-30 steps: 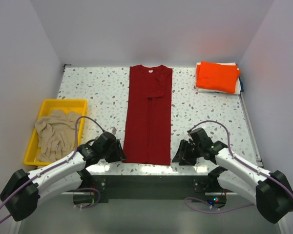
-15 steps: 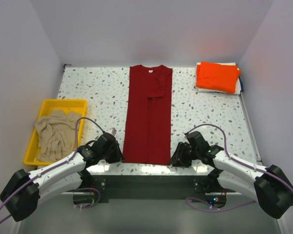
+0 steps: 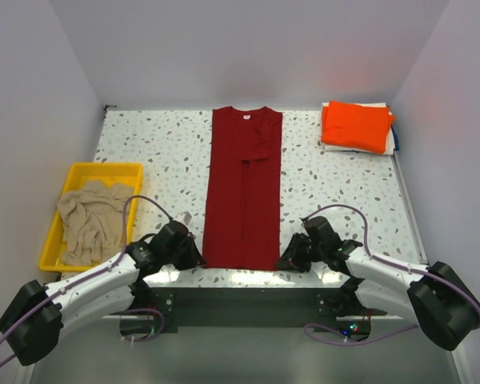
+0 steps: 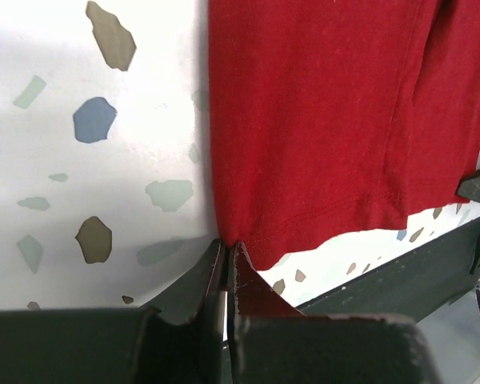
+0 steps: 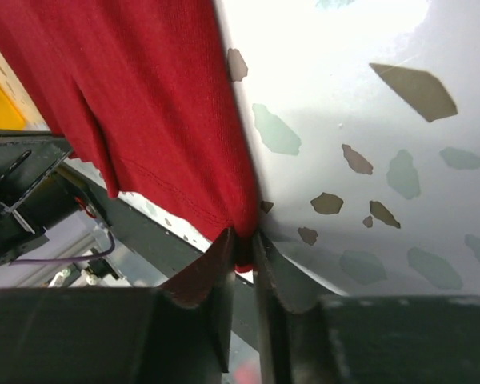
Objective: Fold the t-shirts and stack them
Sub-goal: Fold the tshirt
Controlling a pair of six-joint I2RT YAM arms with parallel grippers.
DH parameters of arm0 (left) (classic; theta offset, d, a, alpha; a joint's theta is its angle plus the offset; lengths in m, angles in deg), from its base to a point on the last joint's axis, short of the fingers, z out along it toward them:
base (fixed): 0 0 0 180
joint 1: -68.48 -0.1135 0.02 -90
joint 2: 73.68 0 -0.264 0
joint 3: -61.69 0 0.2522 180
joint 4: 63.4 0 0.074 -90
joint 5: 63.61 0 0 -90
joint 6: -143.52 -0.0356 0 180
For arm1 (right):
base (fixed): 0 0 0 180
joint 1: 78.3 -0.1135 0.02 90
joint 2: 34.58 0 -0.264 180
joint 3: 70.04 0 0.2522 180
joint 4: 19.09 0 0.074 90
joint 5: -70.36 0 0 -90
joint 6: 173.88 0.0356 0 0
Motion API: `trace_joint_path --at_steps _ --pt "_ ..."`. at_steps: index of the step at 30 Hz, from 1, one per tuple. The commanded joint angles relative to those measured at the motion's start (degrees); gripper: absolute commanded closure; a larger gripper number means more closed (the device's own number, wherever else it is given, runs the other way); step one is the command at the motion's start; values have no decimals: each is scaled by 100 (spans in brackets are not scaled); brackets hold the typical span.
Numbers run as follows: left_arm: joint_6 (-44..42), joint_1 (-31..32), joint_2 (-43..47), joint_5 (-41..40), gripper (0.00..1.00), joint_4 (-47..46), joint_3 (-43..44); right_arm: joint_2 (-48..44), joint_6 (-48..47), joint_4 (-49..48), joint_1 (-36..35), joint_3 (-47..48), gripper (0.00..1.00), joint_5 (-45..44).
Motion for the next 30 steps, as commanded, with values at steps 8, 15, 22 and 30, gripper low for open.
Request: trace_joint_path --at_steps 8,15,22,30 --pt "218 744 109 -179 100 437 114 -313 -477 787 -34 84 100 -194" --pt "332 973 478 -153 100 894 343 -1314 -828 2070 -113 383 100 -123" --pt "86 990 137 -275 100 623 807 -959 -1179 2230 -113 1033 100 -211" --pt "-414 754 -936 -1153 100 701 2002 220 -1610 1966 -113 2534 100 -598"
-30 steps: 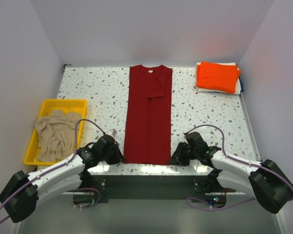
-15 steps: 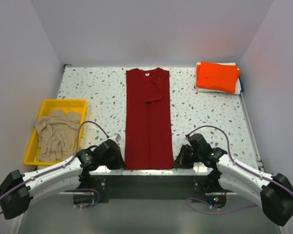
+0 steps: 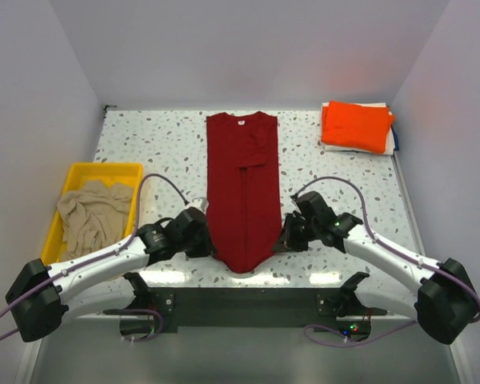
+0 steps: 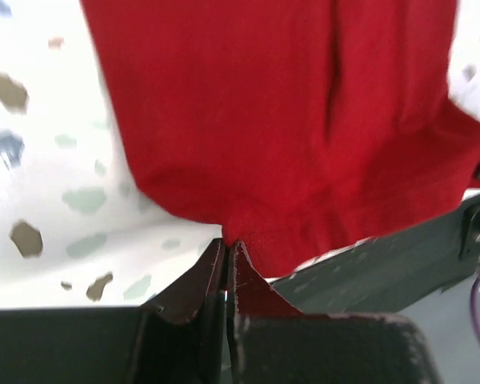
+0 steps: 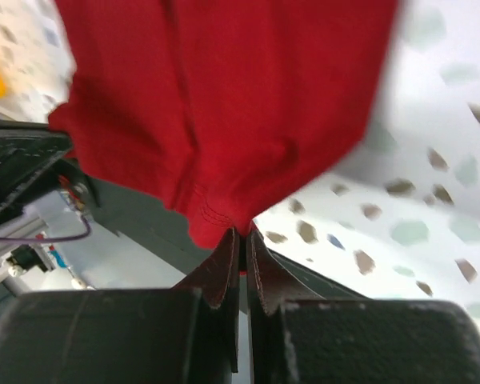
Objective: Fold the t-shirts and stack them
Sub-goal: Fold the tshirt
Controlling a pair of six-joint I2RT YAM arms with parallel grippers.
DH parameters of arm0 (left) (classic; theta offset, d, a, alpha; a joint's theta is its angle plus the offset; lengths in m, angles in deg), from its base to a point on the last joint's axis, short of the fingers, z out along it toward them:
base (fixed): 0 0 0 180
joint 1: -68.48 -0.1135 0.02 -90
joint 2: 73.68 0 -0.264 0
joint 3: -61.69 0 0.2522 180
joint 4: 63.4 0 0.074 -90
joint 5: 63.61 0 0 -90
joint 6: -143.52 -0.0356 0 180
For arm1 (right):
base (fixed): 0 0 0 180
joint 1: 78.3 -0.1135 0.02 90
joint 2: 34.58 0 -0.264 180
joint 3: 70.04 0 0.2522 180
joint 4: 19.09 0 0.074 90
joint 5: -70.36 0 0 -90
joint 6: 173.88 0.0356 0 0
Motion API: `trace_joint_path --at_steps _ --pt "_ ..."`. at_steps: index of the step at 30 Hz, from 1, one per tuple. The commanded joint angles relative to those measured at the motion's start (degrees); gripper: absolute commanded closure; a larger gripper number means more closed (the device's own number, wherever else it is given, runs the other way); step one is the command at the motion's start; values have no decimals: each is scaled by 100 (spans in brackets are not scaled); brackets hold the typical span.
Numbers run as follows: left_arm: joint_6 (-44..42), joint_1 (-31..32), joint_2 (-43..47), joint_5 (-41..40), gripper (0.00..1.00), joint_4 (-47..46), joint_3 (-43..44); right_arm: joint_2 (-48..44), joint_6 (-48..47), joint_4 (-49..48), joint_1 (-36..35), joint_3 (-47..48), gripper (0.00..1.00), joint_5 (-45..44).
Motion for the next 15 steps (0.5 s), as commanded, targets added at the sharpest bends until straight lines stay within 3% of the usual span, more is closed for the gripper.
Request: trace_joint_path --at_steps 1,5,15 --pt "-386 -230 -298 -575 100 -96 853 489 -334 -235 -28 890 100 -383" --pt "-562 -949 -745 -611 100 -447 1198 1220 -440 -419 -10 1680 100 -639" --pt "-782 -1724 -2671 -647 100 -1062 2629 2801 -704 -1008 482 2886 100 -1131"
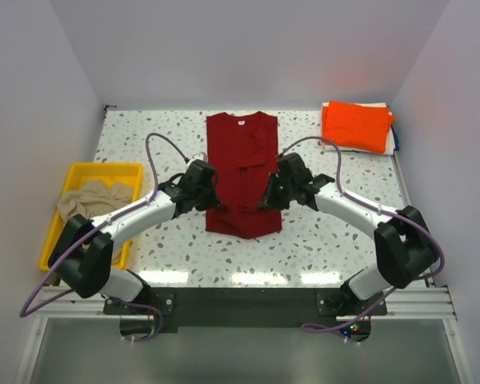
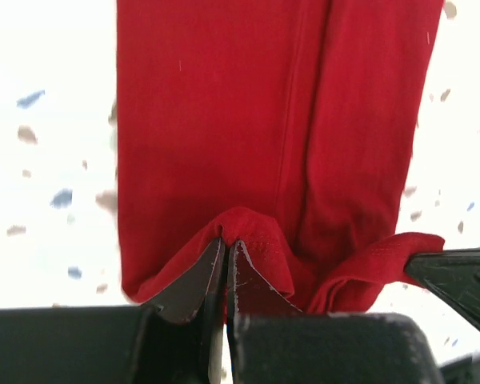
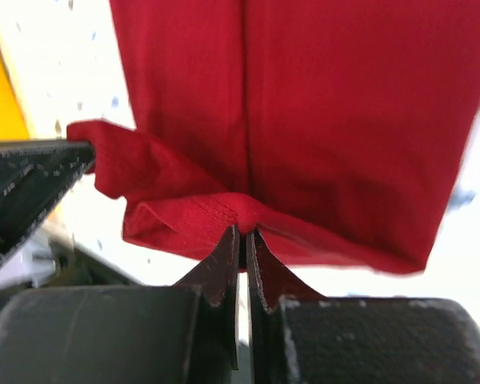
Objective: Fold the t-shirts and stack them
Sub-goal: Fold the tshirt
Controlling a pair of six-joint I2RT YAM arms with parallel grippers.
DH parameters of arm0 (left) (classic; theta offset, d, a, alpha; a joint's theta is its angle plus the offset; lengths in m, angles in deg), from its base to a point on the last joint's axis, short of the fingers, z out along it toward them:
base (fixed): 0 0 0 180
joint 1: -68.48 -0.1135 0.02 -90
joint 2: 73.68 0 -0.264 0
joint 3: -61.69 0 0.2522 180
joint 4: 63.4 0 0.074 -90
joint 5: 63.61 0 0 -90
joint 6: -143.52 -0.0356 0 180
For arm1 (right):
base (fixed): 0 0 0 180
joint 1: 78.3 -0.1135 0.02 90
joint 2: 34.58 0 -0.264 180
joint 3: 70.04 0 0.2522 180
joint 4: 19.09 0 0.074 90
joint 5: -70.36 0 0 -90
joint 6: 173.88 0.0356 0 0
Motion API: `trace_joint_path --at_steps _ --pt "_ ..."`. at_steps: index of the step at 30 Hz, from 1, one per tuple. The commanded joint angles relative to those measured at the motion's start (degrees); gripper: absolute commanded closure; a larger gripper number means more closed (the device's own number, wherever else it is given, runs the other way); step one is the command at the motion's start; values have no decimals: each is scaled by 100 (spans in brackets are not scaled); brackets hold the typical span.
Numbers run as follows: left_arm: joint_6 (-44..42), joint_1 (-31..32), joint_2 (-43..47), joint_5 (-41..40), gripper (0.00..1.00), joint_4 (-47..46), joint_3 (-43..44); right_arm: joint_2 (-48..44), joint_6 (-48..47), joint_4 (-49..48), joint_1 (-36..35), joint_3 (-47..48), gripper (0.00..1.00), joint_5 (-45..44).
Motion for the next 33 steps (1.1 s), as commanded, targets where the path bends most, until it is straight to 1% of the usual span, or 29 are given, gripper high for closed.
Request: trace_joint_path --at_steps 1,3,7,8,14,20,22,27,33 --pt "-210 -356 -524 31 100 -512 569 372 -214 -462 309 476 100 -296" --pt "-201 -471 -772 120 100 -548 850 705 -275 -559 468 713 100 -218" --pt "-324 -726 -1553 234 100 -487 1430 1225 -311 -709 872 1117 100 -24" --pt "-385 -770 -1659 243 100 -495 1536 1322 -328 -657 907 1379 100 -33" --pt "-517 -1183 -2406 278 100 -355 2292 2069 -276 -735 1162 1925 100 -7" --pt "-623 -1544 -2697 629 100 -486 2530 2508 -285 -832 1417 2207 100 63" --pt "-640 -1605 -2829 726 100 -557 2644 2570 -250 -893 1531 2243 100 160" --pt "-676 -1667 -3084 727 100 -364 2987 2580 -206 -946 1760 2348 100 248" --pt "-676 -1799 -3163 876 100 -460 3101 2737 -144 -990 1980 2568 100 503"
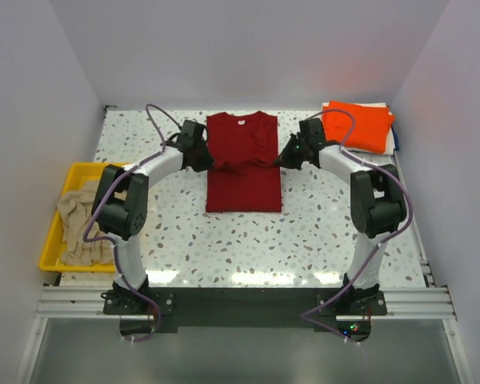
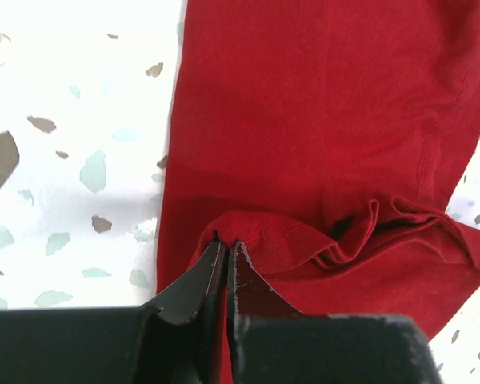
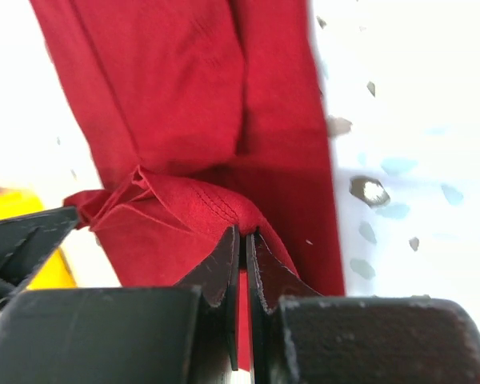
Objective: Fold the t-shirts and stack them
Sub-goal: Fold the tshirt
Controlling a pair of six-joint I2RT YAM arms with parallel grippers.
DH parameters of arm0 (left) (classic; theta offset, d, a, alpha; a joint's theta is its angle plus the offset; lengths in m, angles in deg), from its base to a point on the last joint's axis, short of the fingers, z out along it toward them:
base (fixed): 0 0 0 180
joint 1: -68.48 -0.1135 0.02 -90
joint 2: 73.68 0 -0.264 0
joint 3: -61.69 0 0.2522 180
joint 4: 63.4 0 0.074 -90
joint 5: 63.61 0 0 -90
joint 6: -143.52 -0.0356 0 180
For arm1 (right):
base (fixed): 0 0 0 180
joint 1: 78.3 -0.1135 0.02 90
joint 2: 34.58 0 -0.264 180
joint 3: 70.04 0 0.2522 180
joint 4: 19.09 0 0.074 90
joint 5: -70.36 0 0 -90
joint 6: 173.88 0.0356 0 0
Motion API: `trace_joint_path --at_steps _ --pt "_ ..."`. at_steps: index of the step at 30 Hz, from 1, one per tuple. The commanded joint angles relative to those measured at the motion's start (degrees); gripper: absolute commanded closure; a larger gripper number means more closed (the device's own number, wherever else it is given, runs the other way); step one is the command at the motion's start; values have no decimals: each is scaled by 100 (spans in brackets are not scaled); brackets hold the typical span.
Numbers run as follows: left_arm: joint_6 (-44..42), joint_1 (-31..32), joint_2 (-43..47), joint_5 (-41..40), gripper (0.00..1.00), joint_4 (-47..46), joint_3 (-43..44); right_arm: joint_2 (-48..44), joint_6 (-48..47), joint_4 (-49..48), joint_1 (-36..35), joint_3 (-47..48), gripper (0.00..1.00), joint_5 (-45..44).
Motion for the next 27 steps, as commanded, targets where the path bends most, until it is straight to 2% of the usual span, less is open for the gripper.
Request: trace_joint_path --at_steps 1,11,12,13,14,15,16,17,18,19,21,23,24,26,27 --pt "-123 -151 -57 96 100 -198 321 154 48 -284 72 373 100 250" --pt "-219 -283 -225 139 100 -180 559 611 -56 -267 151 822 100 399" --pt "-237 -300 -225 157 98 -206 559 646 -83 -240 186 874 100 469" --pt "-307 -318 -225 183 93 -233 567 682 -101 -249 212 988 99 522" --pt "-351 -335 -216 244 81 -259 585 717 -153 -240 239 1050 89 618" --pt "-395 -388 -181 245 73 -259 629 778 -189 -205 282 1129 81 741" --pt "-482 -406 -137 236 57 -277 629 779 -241 -170 300 1260 74 768" --pt "-535 -432 -93 167 47 -286 629 735 -355 -39 318 1331 60 751" --pt "-614 -485 11 140 41 -268 629 674 -408 -12 353 1367 51 638" --pt "-658 -502 65 96 41 -268 620 612 -487 23 371 1358 38 585" --pt "-685 -520 231 -1 40 -242 585 376 -514 15 397 1315 34 558" --pt "-711 -512 328 69 48 -408 428 226 -523 -73 371 1209 37 540" --pt "-659 -477 372 130 57 -522 383 121 -514 -151 301 1087 41 575" --pt "-624 -363 356 367 69 -698 269 102 -531 -231 187 1051 53 654" --pt "-632 -301 312 455 79 -786 260 137 -532 -240 47 1025 59 672"
